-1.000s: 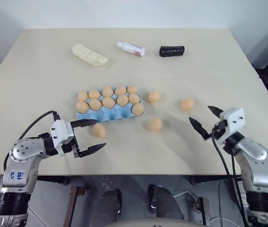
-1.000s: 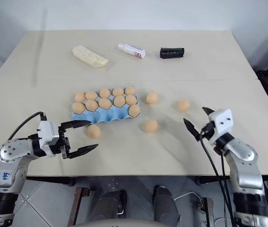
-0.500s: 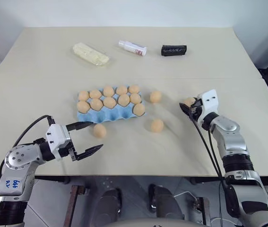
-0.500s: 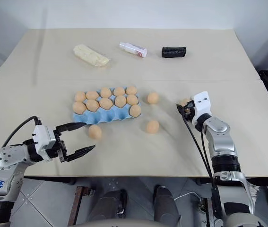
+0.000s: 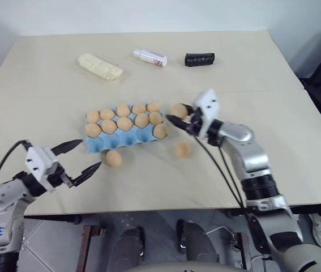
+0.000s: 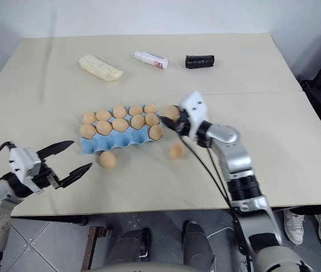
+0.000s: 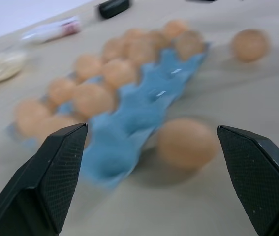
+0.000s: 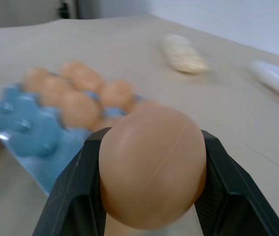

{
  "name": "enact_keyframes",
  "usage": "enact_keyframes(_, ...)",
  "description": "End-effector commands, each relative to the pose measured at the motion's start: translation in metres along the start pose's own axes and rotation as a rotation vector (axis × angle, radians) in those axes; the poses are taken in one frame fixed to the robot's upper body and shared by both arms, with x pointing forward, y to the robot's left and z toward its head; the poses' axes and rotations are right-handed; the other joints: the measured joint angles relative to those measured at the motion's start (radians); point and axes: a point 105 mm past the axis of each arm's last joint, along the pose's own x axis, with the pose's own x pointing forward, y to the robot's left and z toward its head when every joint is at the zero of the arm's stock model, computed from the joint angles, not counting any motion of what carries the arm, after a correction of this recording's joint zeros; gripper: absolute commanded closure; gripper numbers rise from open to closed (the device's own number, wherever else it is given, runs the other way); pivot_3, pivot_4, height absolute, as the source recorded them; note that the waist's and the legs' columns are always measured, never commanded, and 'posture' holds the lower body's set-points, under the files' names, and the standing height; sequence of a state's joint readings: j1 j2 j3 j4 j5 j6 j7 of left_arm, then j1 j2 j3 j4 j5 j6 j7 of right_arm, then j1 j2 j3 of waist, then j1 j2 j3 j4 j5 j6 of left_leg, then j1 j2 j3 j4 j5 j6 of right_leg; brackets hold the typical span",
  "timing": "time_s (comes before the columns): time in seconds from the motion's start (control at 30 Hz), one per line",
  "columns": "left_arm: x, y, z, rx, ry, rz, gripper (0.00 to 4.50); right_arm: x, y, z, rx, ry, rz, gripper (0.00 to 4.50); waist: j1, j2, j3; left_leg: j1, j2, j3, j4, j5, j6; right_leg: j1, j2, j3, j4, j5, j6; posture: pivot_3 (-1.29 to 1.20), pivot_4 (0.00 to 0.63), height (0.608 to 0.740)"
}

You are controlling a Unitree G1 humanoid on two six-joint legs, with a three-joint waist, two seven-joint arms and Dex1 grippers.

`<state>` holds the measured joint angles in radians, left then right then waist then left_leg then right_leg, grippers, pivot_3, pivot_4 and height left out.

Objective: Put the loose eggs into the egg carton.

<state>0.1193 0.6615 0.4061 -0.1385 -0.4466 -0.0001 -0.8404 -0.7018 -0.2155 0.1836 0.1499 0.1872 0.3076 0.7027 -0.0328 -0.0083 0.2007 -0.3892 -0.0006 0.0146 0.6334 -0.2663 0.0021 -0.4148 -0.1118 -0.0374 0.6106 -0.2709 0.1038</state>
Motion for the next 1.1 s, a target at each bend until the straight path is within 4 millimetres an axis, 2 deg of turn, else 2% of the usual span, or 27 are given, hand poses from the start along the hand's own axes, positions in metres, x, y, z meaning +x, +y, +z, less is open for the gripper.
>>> enact_keyframes(0.03, -0.008, 0.005, 0.003, 0.001, -0.02, 0.047, 0.0, 0.015, 0.018, 0.001, -0.058, 0.012, 0.063, 2.66, 0.006, 0.0, 0.0, -0.001, -0.001, -0.001, 0.0, 0.0, 0.0, 0.0, -0.001, 0.0, -0.001, 0.0, 0.0, 0.0, 0.15, 0.74)
enact_keyframes(0.13, -0.008, 0.001, 0.004, -0.004, -0.025, 0.056, 0.0, 0.024, 0.025, -0.01, -0.039, 0.044, 0.082, 2.66, 0.006, -0.001, -0.001, -0.003, -0.003, -0.003, -0.001, 0.0, 0.001, 0.0, -0.005, 0.0, -0.004, 0.0, 0.0, 0.0, 0.15, 0.74)
enact_keyframes(0.27, -0.01, -0.005, 0.005, -0.01, -0.025, 0.063, 0.0, 0.025, 0.024, -0.014, -0.037, 0.053, 0.08, 1.29, 0.002, -0.002, -0.001, -0.003, -0.003, -0.003, -0.002, -0.001, 0.001, 0.0, -0.005, 0.0, -0.006, 0.0, 0.0, 0.0, 0.15, 0.74)
enact_keyframes(0.37, -0.013, -0.005, 0.004, -0.016, -0.015, 0.069, 0.0, 0.017, 0.025, -0.004, -0.041, 0.017, 0.1, 0.2, 0.002, -0.002, -0.001, -0.003, -0.001, -0.003, -0.004, -0.002, 0.0, -0.001, -0.003, -0.001, -0.006, 0.0, -0.001, 0.0, 0.15, 0.74)
enact_keyframes(0.4, -0.014, -0.005, 0.003, -0.017, -0.013, 0.069, 0.0, 0.014, 0.026, 0.001, -0.046, 0.0, 0.113, 0.02, 0.002, -0.002, -0.001, -0.004, -0.001, -0.003, -0.004, -0.002, -0.001, -0.001, -0.003, -0.001, -0.006, -0.001, -0.001, 0.0, 0.15, 0.74)
enact_keyframes(0.5, -0.012, -0.007, 0.004, -0.02, -0.012, 0.05, 0.0, -0.001, 0.029, 0.014, -0.046, -0.053, 0.137, 0.02, 0.002, -0.002, -0.001, -0.003, 0.0, -0.001, -0.004, -0.002, -0.001, -0.002, -0.002, -0.003, -0.005, -0.001, -0.002, 0.0, 0.15, 0.74)
enact_keyframes(0.57, -0.007, -0.009, 0.005, -0.015, -0.016, 0.017, 0.0, -0.021, 0.027, 0.015, -0.059, -0.074, 0.138, 0.02, 0.005, -0.002, -0.001, -0.004, 0.0, -0.001, -0.004, -0.002, -0.001, -0.002, -0.002, -0.005, -0.006, -0.001, -0.002, 0.0, 0.15, 0.74)
enact_keyframes(0.7, 0.005, -0.018, 0.006, 0.008, -0.014, -0.071, 0.0, -0.075, 0.008, 0.006, -0.055, -0.103, 0.045, 0.02, 0.025, -0.002, -0.001, -0.003, -0.001, -0.002, -0.003, -0.003, 0.0, 0.001, -0.003, -0.01, -0.009, 0.0, -0.001, 0.0, 0.15, 0.74)
enact_keyframes(0.8, 0.017, -0.022, 0.006, 0.015, -0.025, -0.135, 0.0, -0.135, -0.011, -0.015, -0.06, -0.079, -0.097, 0.02, 0.036, -0.002, -0.001, -0.003, -0.001, 0.0, -0.002, -0.003, 0.001, 0.002, -0.003, -0.009, -0.011, 0.001, 0.001, 0.0, 0.15, 0.74)
enact_keyframes(0.9, 0.029, -0.028, 0.005, 0.019, -0.035, -0.205, 0.0, -0.185, -0.013, -0.038, -0.091, 0.032, -0.161, 0.02, 0.05, -0.002, -0.001, -0.003, -0.001, 0.0, -0.003, -0.004, 0.002, 0.004, -0.002, -0.01, -0.014, 0.001, 0.001, 0.0, 0.15, 0.74)
enact_keyframes(1.0, 0.038, -0.031, 0.006, 0.012, -0.052, -0.243, 0.0, -0.208, -0.013, -0.048, -0.071, 0.072, -0.212, 0.02, 0.038, -0.002, -0.001, -0.001, 0.001, 0.007, -0.002, -0.006, 0.003, 0.003, -0.001, -0.009, -0.013, 0.002, 0.003, 0.0, 0.15, 0.74)
enact_keyframes(1.1, 0.05, -0.035, 0.008, -0.005, -0.07, -0.291, 0.0, -0.217, -0.013, -0.058, -0.063, 0.099, -0.24, 0.02, 0.026, -0.002, -0.001, 0.003, 0.003, 0.011, 0.0, -0.006, 0.003, 0.005, 0.0, -0.007, -0.01, 0.003, 0.003, 0.0, 0.15, 0.74)
